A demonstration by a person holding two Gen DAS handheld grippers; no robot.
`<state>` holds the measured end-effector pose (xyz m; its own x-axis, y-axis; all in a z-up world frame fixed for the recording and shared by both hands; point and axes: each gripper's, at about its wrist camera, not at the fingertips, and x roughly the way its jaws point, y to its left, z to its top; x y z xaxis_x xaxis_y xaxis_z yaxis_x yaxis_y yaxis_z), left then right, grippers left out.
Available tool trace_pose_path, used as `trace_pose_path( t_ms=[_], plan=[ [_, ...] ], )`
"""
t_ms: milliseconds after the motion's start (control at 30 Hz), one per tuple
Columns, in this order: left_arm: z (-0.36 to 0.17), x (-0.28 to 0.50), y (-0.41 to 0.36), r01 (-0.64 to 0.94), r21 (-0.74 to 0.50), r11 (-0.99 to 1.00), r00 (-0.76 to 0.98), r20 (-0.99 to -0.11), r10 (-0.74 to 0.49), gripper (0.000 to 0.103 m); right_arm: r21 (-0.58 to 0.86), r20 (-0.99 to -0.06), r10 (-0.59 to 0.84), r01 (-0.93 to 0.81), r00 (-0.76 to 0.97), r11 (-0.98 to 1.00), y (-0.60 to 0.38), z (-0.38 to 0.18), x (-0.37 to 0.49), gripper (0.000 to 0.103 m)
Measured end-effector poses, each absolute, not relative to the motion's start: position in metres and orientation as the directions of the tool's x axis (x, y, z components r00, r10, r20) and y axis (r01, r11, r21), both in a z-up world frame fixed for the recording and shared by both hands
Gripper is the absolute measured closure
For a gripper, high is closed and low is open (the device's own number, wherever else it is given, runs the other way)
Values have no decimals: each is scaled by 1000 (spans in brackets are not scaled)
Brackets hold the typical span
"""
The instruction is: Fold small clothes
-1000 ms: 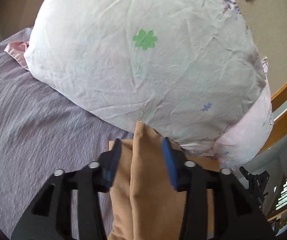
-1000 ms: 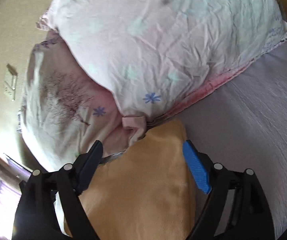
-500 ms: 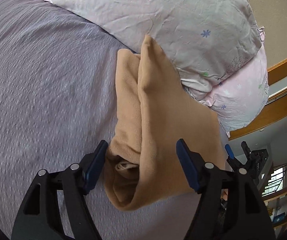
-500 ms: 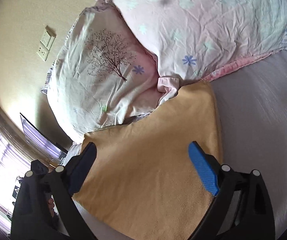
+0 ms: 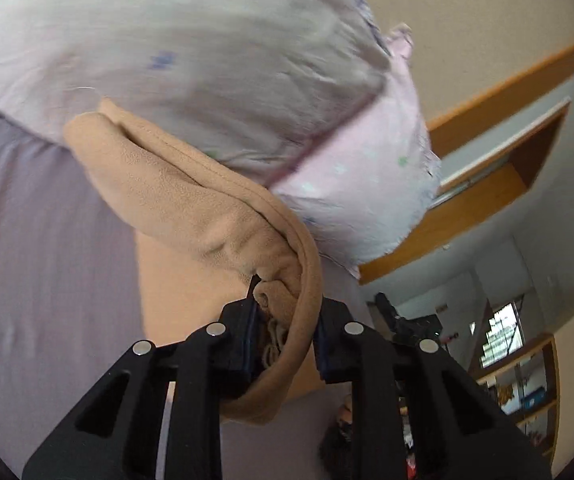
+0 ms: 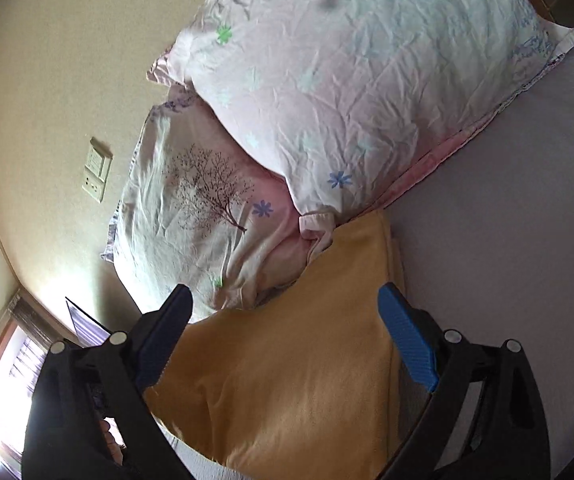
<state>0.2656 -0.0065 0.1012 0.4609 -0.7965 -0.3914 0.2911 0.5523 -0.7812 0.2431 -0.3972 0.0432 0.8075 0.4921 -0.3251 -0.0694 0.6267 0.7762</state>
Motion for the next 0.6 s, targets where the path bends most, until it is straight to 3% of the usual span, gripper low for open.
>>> trace_pose_path(
  t_ms=[100,233,300,367,400,433,467,600],
  plan=[
    [94,279,-103,369,-778,508,327,-403,-855,81,770,-334,449,-35,829,637,-411,43,240,9],
    [47,296,-191,321,-803,502,127,-488,-863,74,779,-350,419,12,838,627,-430,36,238,10],
    [36,294,-198,292,-892,346,28,-354,-935,73,770,-365,399,32,842,637,-436,34,236,10],
    [46,285,-185,324,-914,244,4,-257,-966,61,773,-357,401,27,844,633,-441,35,236,10],
    [56,280,-173,366,-892,266,50,-267,-962,35,777,-350,408,18,843,630,-441,36,236,11],
    [67,273,-158,411,-855,316,125,-291,-949,25,778,-341,423,-1,840,628,-440,38,235,14],
    [76,266,-142,449,-811,374,194,-320,-927,20,775,-335,439,-22,834,632,-438,42,232,16],
    [91,239,-104,536,-668,516,300,-421,-856,20,735,-321,510,-130,798,666,-419,59,209,40]
  ],
)
